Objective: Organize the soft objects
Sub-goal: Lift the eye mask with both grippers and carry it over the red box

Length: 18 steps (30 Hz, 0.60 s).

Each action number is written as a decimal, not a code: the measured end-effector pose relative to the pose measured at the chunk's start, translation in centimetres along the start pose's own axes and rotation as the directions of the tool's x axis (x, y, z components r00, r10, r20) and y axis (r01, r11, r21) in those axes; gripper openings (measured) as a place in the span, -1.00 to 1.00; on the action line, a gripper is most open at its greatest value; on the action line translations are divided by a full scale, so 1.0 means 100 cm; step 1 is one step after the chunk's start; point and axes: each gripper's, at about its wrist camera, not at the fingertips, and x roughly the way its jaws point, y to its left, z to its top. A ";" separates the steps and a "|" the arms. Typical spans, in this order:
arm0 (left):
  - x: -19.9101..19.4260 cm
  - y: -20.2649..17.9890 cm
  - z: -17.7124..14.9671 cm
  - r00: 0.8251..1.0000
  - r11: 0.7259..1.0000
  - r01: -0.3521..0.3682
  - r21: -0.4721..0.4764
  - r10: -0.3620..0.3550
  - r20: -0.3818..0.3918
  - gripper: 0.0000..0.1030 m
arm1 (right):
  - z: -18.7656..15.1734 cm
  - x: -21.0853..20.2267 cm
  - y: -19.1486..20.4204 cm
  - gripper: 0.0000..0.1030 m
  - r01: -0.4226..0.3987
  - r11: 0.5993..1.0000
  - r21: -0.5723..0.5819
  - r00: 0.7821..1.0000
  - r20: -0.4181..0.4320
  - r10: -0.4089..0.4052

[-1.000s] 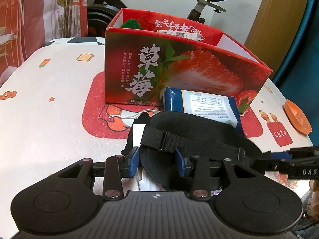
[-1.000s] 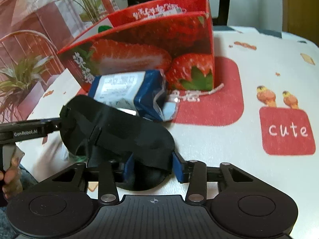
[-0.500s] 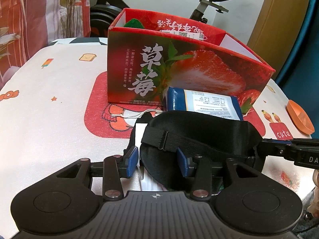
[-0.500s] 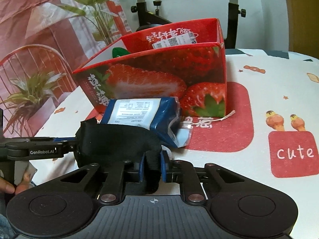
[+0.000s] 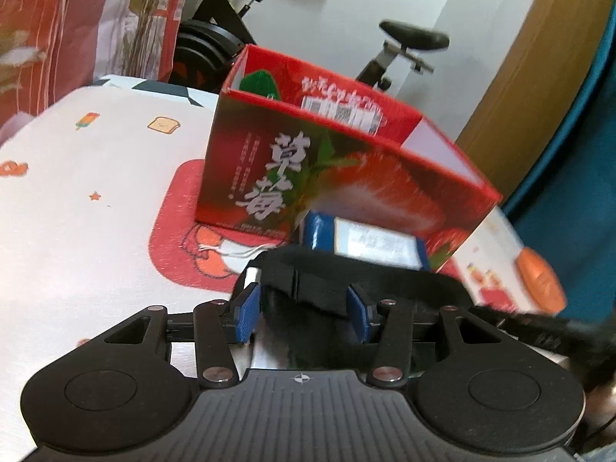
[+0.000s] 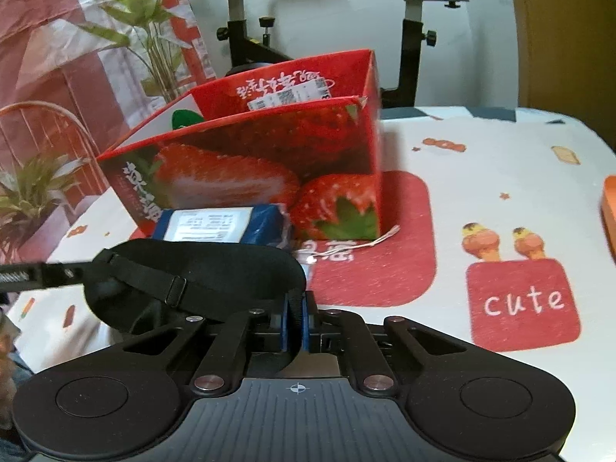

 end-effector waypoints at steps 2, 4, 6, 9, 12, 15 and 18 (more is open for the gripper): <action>-0.001 0.004 0.001 0.999 0.998 0.034 -0.048 -0.034 0.012 -0.01 | 0.000 -0.001 0.003 -0.88 0.020 0.999 -0.040 1.000 0.013 -0.020; 0.002 0.009 0.002 0.998 0.994 0.058 -0.093 -0.057 0.012 -0.01 | 0.000 -0.001 0.004 -0.88 0.025 0.998 -0.051 1.000 0.017 -0.024; 0.008 0.013 0.002 0.998 0.988 0.067 -0.136 -0.068 -0.001 -0.02 | -0.001 0.000 0.003 -0.88 0.025 0.998 -0.051 1.000 0.013 -0.025; 0.014 0.019 0.002 0.998 0.982 0.065 -0.177 -0.067 -0.004 -0.03 | -0.002 0.001 0.004 -0.88 0.032 0.997 -0.069 0.999 0.011 -0.031; 0.020 0.021 0.002 0.998 0.981 0.061 -0.183 -0.059 0.014 -0.05 | -0.003 0.003 0.005 -0.88 0.035 0.997 -0.071 0.999 0.006 -0.035; 0.025 0.018 0.001 0.998 0.983 0.061 -0.172 -0.064 -0.012 -0.06 | -0.004 0.003 0.003 -0.87 0.034 0.997 -0.066 0.999 0.002 -0.034; 0.023 0.011 -0.001 0.998 0.991 0.053 -0.126 -0.057 -0.028 -0.06 | -0.004 0.004 0.002 -0.87 0.034 0.998 -0.061 0.999 -0.003 -0.034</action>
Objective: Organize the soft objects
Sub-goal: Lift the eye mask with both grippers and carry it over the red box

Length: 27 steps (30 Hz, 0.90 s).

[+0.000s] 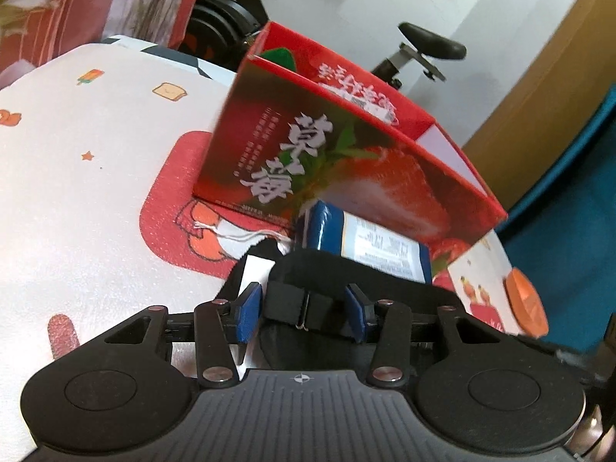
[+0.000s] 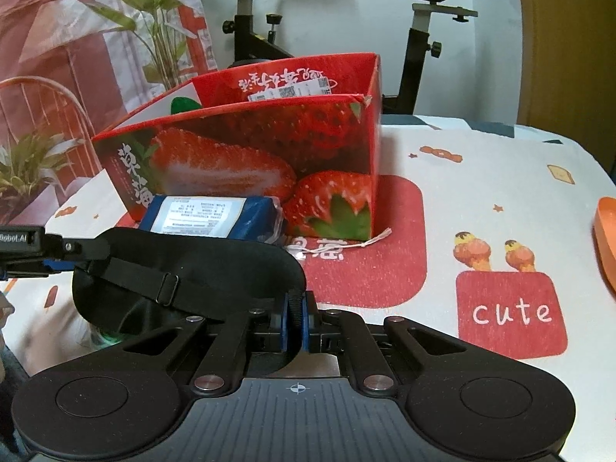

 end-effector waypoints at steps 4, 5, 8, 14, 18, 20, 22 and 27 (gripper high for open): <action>-0.001 0.001 -0.004 1.000 1.000 -0.009 0.008 0.009 -0.013 -0.14 | -0.001 0.003 -0.002 -0.87 0.002 1.000 0.016 1.000 -0.012 -0.002; -0.002 0.001 -0.004 1.000 1.000 -0.014 0.008 0.014 -0.015 -0.21 | -0.002 0.003 -0.003 -0.87 0.002 1.000 0.020 1.000 -0.014 -0.002; -0.003 0.001 -0.005 0.999 0.999 -0.043 0.034 0.044 -0.026 -0.50 | -0.002 0.003 -0.004 -0.87 0.000 1.000 0.027 1.000 -0.015 0.000; -0.017 -0.005 -0.004 0.999 0.996 -0.041 0.078 0.039 0.028 -0.79 | -0.001 -0.002 -0.003 -0.87 -0.015 0.999 0.031 1.000 0.003 0.015; -0.031 -0.012 -0.001 0.995 0.992 -0.052 0.115 0.041 0.095 -0.80 | 0.006 -0.013 0.001 -0.88 -0.034 0.999 0.005 0.998 0.056 0.034; -0.038 -0.015 0.001 0.991 0.991 -0.053 0.126 0.037 0.128 -0.80 | 0.010 -0.020 0.005 -0.91 -0.039 0.999 -0.021 0.995 0.087 0.041; -0.045 -0.019 0.005 0.987 0.990 -0.056 0.133 0.034 0.157 -0.80 | 0.017 -0.026 0.010 -0.92 -0.039 0.998 -0.056 0.992 0.121 0.045; -0.061 -0.026 0.015 0.972 0.987 -0.061 0.149 0.025 0.233 -0.81 | 0.038 -0.043 0.019 -0.93 -0.044 0.993 -0.111 0.974 0.216 0.067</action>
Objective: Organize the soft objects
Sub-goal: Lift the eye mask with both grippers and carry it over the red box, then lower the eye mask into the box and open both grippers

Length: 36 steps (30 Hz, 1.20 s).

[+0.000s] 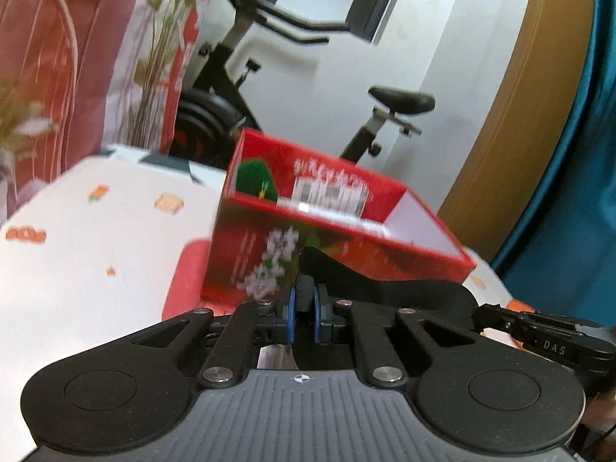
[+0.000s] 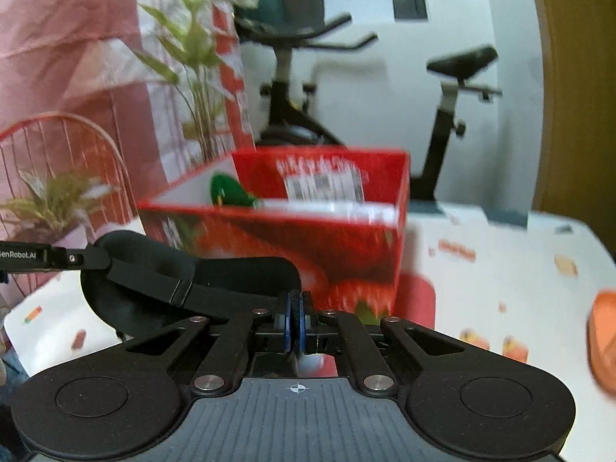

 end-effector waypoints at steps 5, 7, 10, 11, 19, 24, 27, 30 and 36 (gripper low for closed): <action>-0.009 -0.012 0.024 0.997 0.999 0.034 0.023 -0.035 0.071 -0.81 | 0.031 -0.006 0.001 -0.93 0.010 0.999 -0.043 0.995 0.096 -0.006; -0.010 -0.018 0.033 0.994 0.998 0.043 0.034 -0.047 0.099 -0.81 | 0.042 -0.005 -0.001 -0.93 0.013 0.999 -0.042 0.992 0.125 -0.007; -0.007 -0.026 0.049 0.990 0.997 0.039 0.065 -0.047 0.133 -0.81 | 0.060 -0.002 -0.004 -0.93 0.010 0.999 -0.039 0.987 0.160 -0.003; -0.005 -0.028 0.053 0.989 0.997 0.038 0.074 -0.048 0.140 -0.81 | 0.066 0.000 -0.005 -0.93 0.012 0.999 -0.048 0.986 0.169 -0.003; 0.040 -0.031 0.092 0.994 0.995 0.003 0.098 -0.014 0.112 -0.81 | 0.109 0.043 -0.007 -0.93 0.078 0.988 -0.133 0.985 0.164 -0.055; 0.088 -0.024 0.108 1.000 0.996 -0.006 0.093 0.008 -0.014 -0.81 | 0.121 0.088 -0.012 -0.93 0.090 0.988 -0.125 0.995 0.057 -0.083; 0.117 -0.017 0.112 0.990 0.997 0.005 0.076 0.006 -0.141 -0.81 | 0.119 0.110 -0.018 -0.93 0.062 0.995 -0.083 0.997 -0.044 -0.065; 0.135 -0.010 0.107 0.975 0.996 0.005 0.087 0.014 -0.223 -0.81 | 0.114 0.127 -0.019 -0.93 0.049 0.996 -0.079 0.991 -0.118 -0.058; 0.153 -0.002 0.100 0.956 0.994 -0.018 0.110 0.050 -0.290 -0.81 | 0.106 0.148 -0.018 -0.93 0.042 0.996 -0.073 0.978 -0.202 -0.056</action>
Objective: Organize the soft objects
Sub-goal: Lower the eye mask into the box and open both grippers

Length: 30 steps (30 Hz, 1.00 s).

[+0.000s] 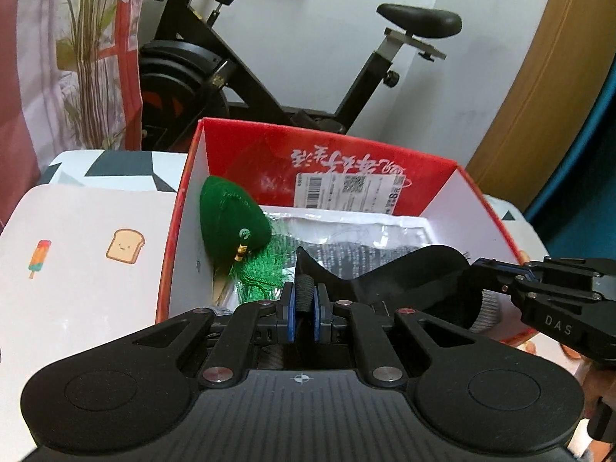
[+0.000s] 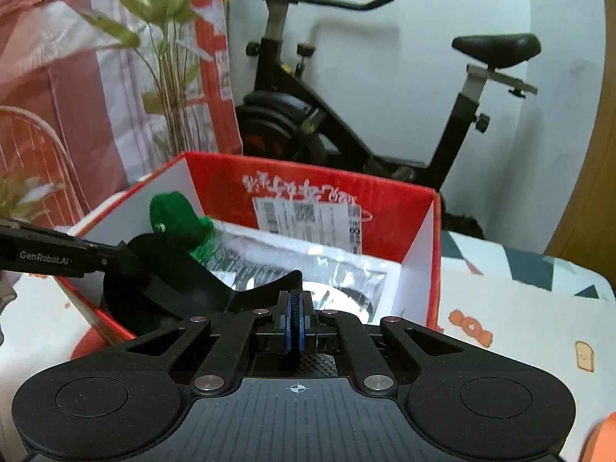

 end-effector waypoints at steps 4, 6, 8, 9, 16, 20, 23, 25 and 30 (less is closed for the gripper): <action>0.008 0.004 0.003 0.999 1.000 -0.020 0.019 0.021 -0.025 -0.81 | -0.002 0.009 0.000 -0.93 0.005 1.000 -0.003 0.999 -0.034 -0.005; 0.011 0.003 0.004 0.999 0.999 -0.031 0.029 0.032 -0.038 -0.81 | -0.003 0.011 -0.002 -0.93 0.004 1.000 -0.002 0.999 -0.042 -0.004; 0.015 0.005 0.004 0.998 0.999 -0.040 0.036 0.042 -0.049 -0.81 | -0.004 0.012 -0.003 -0.93 0.004 1.000 0.002 0.999 -0.049 -0.004; 0.016 0.005 0.004 0.998 0.998 -0.042 0.038 0.044 -0.052 -0.81 | -0.003 0.013 -0.004 -0.93 0.003 1.000 0.005 0.999 -0.053 -0.002; 0.022 0.005 0.004 0.996 0.998 -0.055 0.041 0.058 -0.065 -0.80 | -0.006 0.016 -0.002 -0.92 -0.003 1.000 0.001 0.997 -0.075 0.003; 0.021 0.000 0.004 0.995 0.992 -0.076 0.097 0.082 -0.056 -0.74 | -0.005 0.017 0.000 -0.91 0.039 0.999 -0.027 0.996 -0.084 -0.042; 0.018 -0.002 0.005 0.995 0.989 -0.081 0.127 0.088 -0.046 -0.59 | -0.005 0.017 0.001 -0.82 0.073 0.997 -0.040 0.993 -0.090 -0.077; 0.015 -0.004 0.005 0.997 0.989 -0.068 0.132 0.073 -0.037 -0.26 | -0.004 0.016 -0.001 -0.69 0.096 0.995 -0.039 0.992 -0.084 -0.099; -0.005 -0.012 0.004 0.996 0.985 -0.079 0.156 0.070 0.061 0.34 | -0.002 0.005 0.000 -0.46 0.136 0.990 -0.047 0.990 -0.027 -0.138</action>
